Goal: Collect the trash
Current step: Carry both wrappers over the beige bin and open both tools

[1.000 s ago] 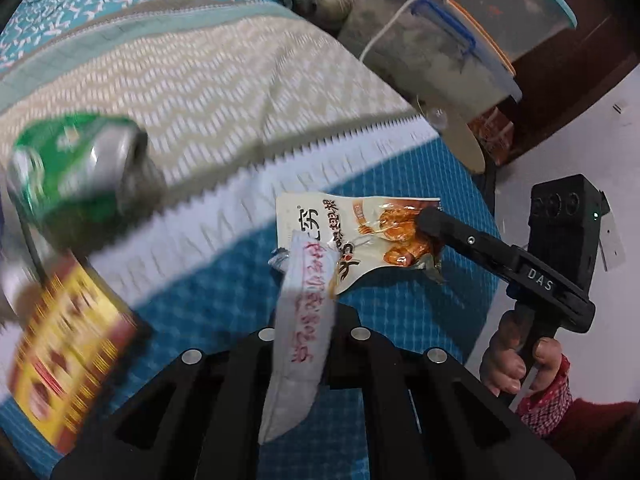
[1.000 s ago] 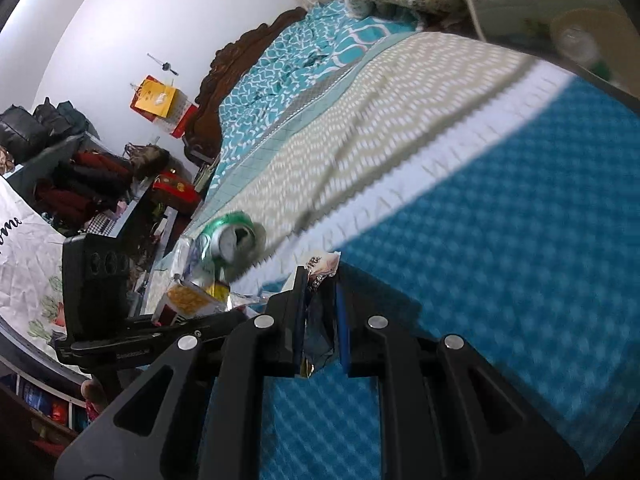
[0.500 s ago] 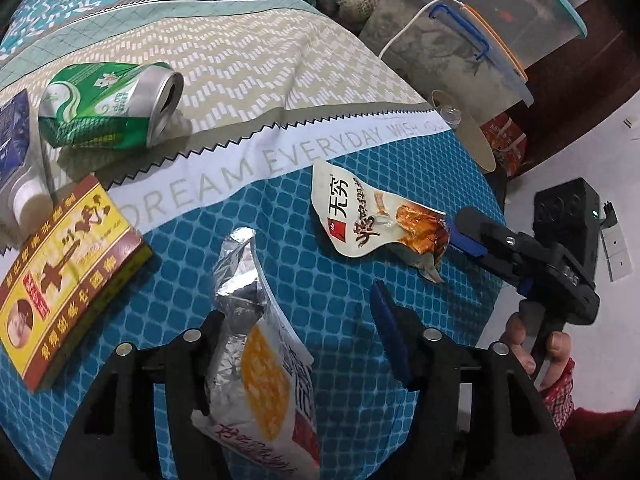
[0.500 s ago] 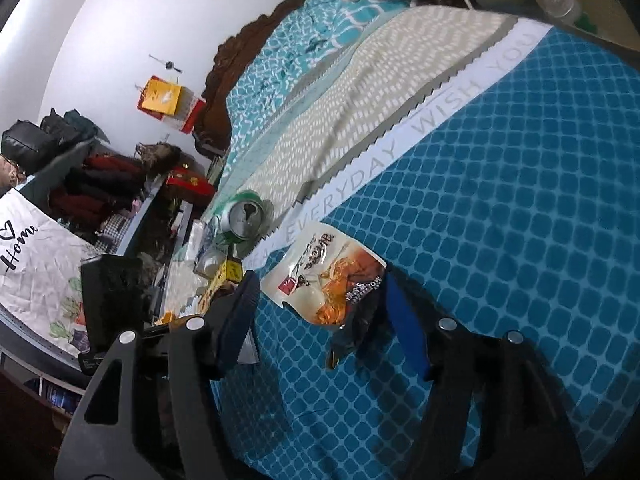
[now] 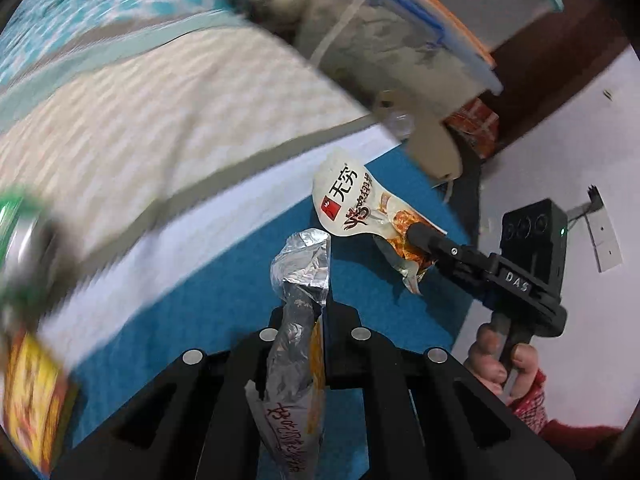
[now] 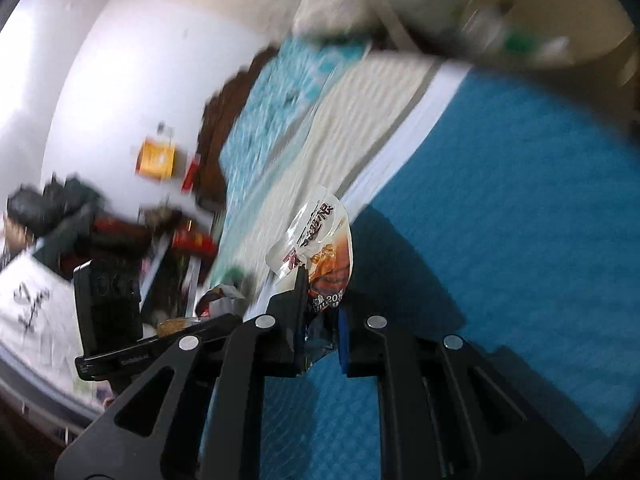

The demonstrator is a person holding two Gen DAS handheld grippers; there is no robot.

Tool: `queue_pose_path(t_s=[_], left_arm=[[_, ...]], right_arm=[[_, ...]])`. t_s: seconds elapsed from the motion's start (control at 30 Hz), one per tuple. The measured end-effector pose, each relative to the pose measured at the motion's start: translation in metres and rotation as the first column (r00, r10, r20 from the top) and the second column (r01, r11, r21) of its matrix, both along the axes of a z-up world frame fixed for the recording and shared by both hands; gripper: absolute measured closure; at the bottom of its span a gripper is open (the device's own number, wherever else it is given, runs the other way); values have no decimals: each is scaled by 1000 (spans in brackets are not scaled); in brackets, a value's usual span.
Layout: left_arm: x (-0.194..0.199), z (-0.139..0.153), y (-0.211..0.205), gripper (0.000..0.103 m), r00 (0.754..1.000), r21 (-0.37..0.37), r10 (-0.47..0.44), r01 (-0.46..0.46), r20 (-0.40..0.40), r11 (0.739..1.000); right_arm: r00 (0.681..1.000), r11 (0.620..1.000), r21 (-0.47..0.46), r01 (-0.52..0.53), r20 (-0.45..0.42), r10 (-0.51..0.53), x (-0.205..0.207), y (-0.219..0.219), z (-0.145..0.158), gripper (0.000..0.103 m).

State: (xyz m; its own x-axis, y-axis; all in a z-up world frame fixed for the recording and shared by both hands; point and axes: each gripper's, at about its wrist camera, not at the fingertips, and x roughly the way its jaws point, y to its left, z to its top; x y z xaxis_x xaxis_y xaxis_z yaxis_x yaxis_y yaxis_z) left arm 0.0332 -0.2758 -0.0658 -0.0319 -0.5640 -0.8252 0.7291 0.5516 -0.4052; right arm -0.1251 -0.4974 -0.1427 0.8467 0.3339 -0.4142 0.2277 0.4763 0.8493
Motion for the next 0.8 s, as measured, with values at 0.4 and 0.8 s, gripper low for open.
queue_pose_path(t_s=[0.4, 0.8], left_arm=[[-3, 21, -255, 97, 971, 4, -238, 238, 26, 971], [4, -15, -350, 35, 984, 56, -177, 176, 17, 983]], right_arm=[[915, 895, -227, 384, -33, -402, -53, -165, 21, 88], [851, 835, -273, 479, -89, -517, -42, -221, -6, 30]])
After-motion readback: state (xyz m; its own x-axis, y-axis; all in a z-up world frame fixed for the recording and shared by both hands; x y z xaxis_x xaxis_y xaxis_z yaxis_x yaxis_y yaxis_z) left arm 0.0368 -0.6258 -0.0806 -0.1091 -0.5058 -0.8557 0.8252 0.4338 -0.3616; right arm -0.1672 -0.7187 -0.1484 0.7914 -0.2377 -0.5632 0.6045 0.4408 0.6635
